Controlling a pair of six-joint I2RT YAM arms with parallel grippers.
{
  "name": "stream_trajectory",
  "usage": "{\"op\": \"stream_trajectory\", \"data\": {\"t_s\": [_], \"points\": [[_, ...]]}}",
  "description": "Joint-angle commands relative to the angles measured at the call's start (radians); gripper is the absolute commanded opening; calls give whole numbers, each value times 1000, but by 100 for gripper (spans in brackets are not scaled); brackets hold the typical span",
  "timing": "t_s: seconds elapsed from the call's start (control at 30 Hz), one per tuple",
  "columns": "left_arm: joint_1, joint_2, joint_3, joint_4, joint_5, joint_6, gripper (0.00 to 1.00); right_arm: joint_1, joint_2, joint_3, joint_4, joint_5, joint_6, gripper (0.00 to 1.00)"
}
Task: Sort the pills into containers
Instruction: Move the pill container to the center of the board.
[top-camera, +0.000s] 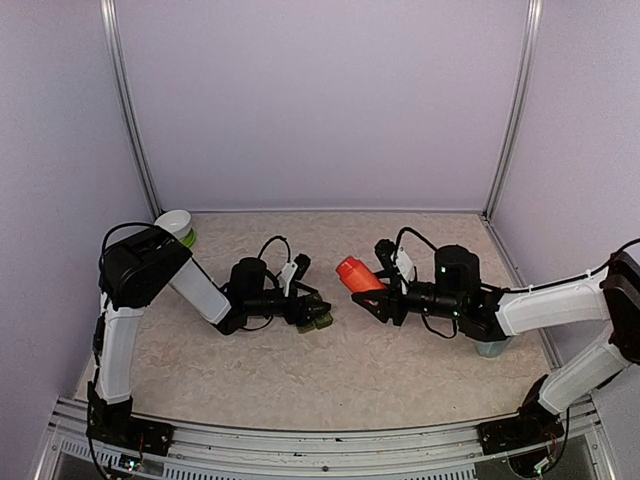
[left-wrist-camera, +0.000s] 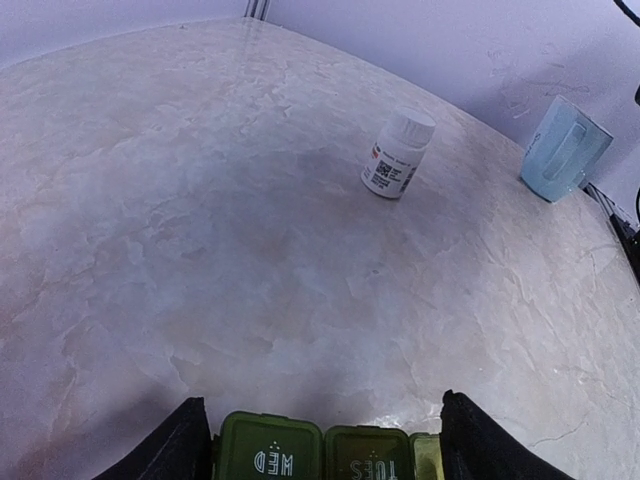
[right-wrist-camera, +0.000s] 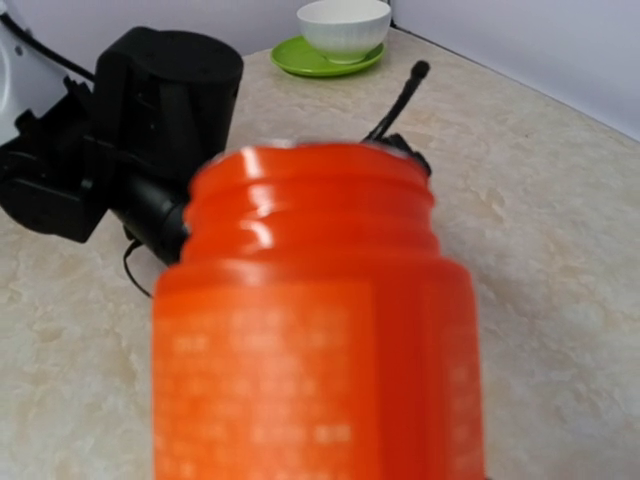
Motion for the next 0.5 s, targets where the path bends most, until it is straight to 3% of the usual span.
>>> {"op": "stream_trajectory", "data": {"t_s": [0.0,0.2,0.47], "points": [[-5,12,-27,-79,-13,-43,75,6,-56,-36,3,15,23,31],[10,8,-17,-117,29,-27,82,10,-82,-69,-16,33,31,31],[57,13,16,-211,91,23,82,11,-89,-66,-25,34,25,31]]}}
